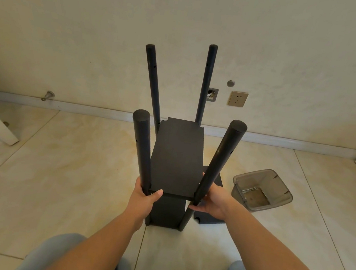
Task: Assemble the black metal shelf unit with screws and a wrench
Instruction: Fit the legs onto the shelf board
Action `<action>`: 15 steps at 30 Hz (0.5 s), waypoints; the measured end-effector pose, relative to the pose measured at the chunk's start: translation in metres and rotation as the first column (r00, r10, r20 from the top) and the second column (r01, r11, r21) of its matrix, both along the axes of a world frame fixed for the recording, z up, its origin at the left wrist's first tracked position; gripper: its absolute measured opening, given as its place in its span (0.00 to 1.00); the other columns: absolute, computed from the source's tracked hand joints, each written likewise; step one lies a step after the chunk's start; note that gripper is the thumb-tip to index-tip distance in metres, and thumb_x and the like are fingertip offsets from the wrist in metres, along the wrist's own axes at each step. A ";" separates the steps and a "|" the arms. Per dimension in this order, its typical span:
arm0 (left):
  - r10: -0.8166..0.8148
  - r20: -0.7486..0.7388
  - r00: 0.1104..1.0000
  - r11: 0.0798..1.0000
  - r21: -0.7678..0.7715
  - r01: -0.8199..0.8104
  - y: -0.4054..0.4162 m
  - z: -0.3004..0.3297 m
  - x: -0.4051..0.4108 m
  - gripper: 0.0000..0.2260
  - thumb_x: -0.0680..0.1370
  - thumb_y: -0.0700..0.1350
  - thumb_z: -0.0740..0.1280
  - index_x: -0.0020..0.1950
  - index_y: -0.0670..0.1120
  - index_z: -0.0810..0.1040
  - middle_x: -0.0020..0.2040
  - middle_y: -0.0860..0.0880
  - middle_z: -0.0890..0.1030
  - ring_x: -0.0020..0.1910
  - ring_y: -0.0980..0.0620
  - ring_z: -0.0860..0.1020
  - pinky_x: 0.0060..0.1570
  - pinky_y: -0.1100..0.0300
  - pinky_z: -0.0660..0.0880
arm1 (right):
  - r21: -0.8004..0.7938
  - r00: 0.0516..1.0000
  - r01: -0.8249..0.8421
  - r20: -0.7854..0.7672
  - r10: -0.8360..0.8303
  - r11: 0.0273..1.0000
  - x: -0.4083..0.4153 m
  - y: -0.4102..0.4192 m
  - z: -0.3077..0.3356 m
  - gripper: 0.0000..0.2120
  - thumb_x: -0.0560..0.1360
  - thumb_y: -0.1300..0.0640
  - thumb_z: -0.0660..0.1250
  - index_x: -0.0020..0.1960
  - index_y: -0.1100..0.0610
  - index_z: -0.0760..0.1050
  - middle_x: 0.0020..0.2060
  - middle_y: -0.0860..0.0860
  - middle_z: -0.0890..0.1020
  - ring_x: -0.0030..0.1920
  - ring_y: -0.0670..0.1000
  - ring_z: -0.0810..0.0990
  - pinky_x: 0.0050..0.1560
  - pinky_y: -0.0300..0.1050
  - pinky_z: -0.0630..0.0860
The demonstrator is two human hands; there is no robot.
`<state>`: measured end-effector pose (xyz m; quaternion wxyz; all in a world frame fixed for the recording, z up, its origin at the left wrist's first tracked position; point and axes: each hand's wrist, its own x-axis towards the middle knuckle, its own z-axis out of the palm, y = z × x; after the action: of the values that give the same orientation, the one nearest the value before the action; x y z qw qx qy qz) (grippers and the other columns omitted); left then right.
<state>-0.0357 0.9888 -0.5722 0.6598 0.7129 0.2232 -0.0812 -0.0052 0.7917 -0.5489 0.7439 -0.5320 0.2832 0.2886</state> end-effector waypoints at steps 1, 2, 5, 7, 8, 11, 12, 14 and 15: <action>-0.005 -0.004 1.000 1.000 0.000 0.005 0.000 -0.001 0.000 0.29 0.76 0.40 0.69 0.71 0.56 0.61 0.63 0.53 0.74 0.67 0.45 0.69 0.68 0.42 0.64 | -0.009 1.000 -0.011 -0.001 0.011 1.000 0.000 0.000 -0.001 0.14 0.83 0.61 0.53 0.65 0.53 0.71 0.63 0.57 0.73 0.66 0.63 0.69 0.52 0.61 0.77; -0.009 -0.011 1.000 1.000 -0.001 0.009 0.001 -0.002 -0.001 0.28 0.76 0.40 0.69 0.71 0.56 0.61 0.63 0.53 0.74 0.67 0.45 0.69 0.68 0.42 0.64 | -0.020 1.000 -0.018 -0.007 0.017 1.000 0.000 0.000 -0.002 0.15 0.82 0.61 0.53 0.65 0.53 0.71 0.63 0.57 0.73 0.66 0.63 0.69 0.52 0.61 0.77; -0.011 -0.023 1.000 1.000 0.003 0.011 0.001 -0.006 -0.003 0.27 0.76 0.40 0.69 0.69 0.56 0.62 0.60 0.55 0.74 0.67 0.45 0.70 0.68 0.42 0.65 | -0.047 1.000 -0.017 -0.020 0.016 0.999 -0.001 0.001 -0.004 0.14 0.82 0.62 0.54 0.64 0.53 0.72 0.62 0.58 0.74 0.64 0.63 0.71 0.53 0.61 0.77; -0.007 -0.021 1.000 1.000 0.011 0.007 0.001 -0.007 -0.004 0.27 0.76 0.40 0.69 0.69 0.57 0.62 0.59 0.55 0.74 0.66 0.45 0.70 0.68 0.43 0.66 | -0.054 1.000 -0.022 -0.015 0.022 0.998 -0.001 0.002 -0.004 0.14 0.82 0.62 0.54 0.63 0.53 0.72 0.60 0.57 0.74 0.64 0.62 0.71 0.55 0.61 0.76; -0.007 -0.019 1.000 1.000 0.011 0.007 0.000 -0.007 -0.003 0.27 0.76 0.40 0.69 0.69 0.56 0.62 0.59 0.55 0.74 0.66 0.45 0.70 0.68 0.43 0.65 | -0.065 1.000 -0.027 -0.011 0.027 0.998 -0.001 0.002 -0.005 0.14 0.82 0.62 0.54 0.63 0.52 0.72 0.60 0.57 0.74 0.64 0.62 0.71 0.55 0.61 0.76; -0.007 -0.020 1.000 1.000 0.029 0.007 -0.002 -0.006 -0.003 0.27 0.76 0.40 0.69 0.70 0.54 0.62 0.58 0.55 0.74 0.66 0.46 0.70 0.67 0.44 0.65 | -0.137 0.999 -0.031 -0.014 0.030 0.990 0.000 0.006 -0.002 0.13 0.82 0.62 0.55 0.63 0.54 0.72 0.61 0.57 0.74 0.64 0.62 0.71 0.50 0.59 0.78; -0.006 -0.016 1.000 0.999 0.039 0.007 -0.002 -0.005 -0.003 0.26 0.76 0.40 0.69 0.70 0.53 0.61 0.57 0.55 0.74 0.66 0.46 0.70 0.66 0.45 0.66 | -0.171 1.000 -0.023 -0.014 0.021 0.985 0.000 0.008 -0.002 0.12 0.81 0.62 0.55 0.62 0.55 0.72 0.61 0.57 0.74 0.63 0.62 0.71 0.48 0.58 0.78; -0.005 -0.017 1.000 0.998 0.056 0.005 -0.003 -0.003 -0.004 0.26 0.77 0.40 0.68 0.71 0.51 0.60 0.57 0.54 0.72 0.65 0.46 0.70 0.66 0.46 0.66 | -0.229 1.000 0.002 -0.017 -0.006 0.973 0.000 0.014 -0.003 0.11 0.82 0.61 0.55 0.61 0.57 0.72 0.60 0.58 0.74 0.62 0.62 0.72 0.48 0.58 0.78; -0.001 -0.022 1.000 0.998 0.067 0.003 -0.003 -0.002 -0.005 0.26 0.77 0.40 0.67 0.71 0.50 0.59 0.58 0.53 0.72 0.65 0.46 0.70 0.66 0.47 0.66 | -0.274 1.000 -0.001 -0.016 -0.003 0.962 0.000 0.017 -0.004 0.11 0.82 0.59 0.54 0.59 0.57 0.72 0.59 0.57 0.74 0.61 0.61 0.72 0.51 0.58 0.77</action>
<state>-0.0403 0.9857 -0.5741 0.6330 0.7339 0.2323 -0.0821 -0.0049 0.8086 -0.5531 0.6610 -0.6274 0.3267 0.2505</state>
